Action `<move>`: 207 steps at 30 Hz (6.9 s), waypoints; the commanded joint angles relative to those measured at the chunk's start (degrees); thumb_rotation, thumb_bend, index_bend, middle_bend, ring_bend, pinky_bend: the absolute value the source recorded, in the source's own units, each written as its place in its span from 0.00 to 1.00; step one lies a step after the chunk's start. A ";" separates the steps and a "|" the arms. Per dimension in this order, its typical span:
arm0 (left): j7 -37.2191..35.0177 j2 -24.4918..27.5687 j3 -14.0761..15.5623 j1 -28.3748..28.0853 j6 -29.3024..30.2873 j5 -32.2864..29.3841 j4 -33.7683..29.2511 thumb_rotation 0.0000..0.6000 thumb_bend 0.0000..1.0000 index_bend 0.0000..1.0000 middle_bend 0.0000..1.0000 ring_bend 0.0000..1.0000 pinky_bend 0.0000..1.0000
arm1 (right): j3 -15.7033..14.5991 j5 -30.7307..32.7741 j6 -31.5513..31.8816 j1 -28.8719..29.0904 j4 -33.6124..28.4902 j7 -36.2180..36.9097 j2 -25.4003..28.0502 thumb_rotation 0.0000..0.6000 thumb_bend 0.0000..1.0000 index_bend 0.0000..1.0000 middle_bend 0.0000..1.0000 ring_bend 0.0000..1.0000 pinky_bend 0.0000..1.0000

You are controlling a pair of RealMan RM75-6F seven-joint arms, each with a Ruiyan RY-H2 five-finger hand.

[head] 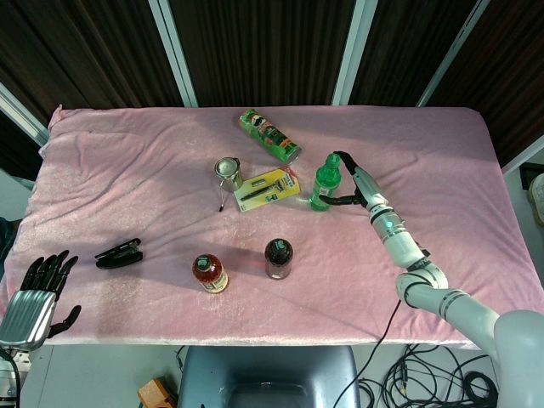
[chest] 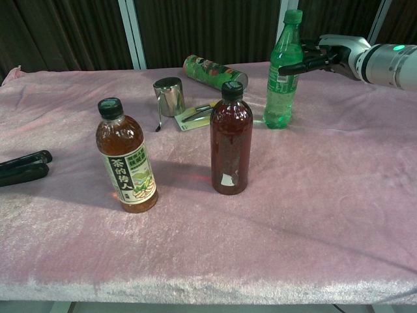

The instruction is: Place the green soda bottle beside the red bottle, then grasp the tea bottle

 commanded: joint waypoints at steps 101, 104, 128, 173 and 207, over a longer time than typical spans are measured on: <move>2.76 -0.73 -0.14 -2.09 -3.85 -2.83 -0.49 1.00 0.32 0.00 0.00 0.00 0.00 | -14.88 -21.47 33.83 -9.02 -6.95 -6.04 -4.77 1.00 0.35 0.93 0.62 0.56 0.71; 2.89 -0.75 -0.11 -2.11 -3.90 -2.90 -0.55 1.00 0.32 0.00 0.00 0.00 0.00 | -15.17 -21.91 34.83 -9.23 -6.09 -5.50 -4.98 1.00 0.35 0.89 0.62 0.55 0.70; 2.55 -0.69 0.03 -2.41 -4.18 -2.78 -0.59 1.00 0.32 0.00 0.00 0.00 0.00 | -17.41 -23.65 38.17 -10.45 -8.37 1.18 -0.13 1.00 0.17 0.00 0.14 0.16 0.47; -44.81 -25.79 0.13 -16.27 -8.68 5.93 18.74 1.00 0.29 0.00 0.00 0.00 0.01 | -27.79 -31.05 53.83 -34.12 -29.74 -32.83 23.10 1.00 0.11 0.00 0.00 0.00 0.14; -43.26 -35.03 -6.09 -22.59 -16.10 -3.80 20.89 1.00 0.38 0.50 0.57 0.36 0.31 | -26.94 -32.68 52.30 -35.32 -30.70 -30.76 25.08 1.00 0.11 0.00 0.00 0.00 0.14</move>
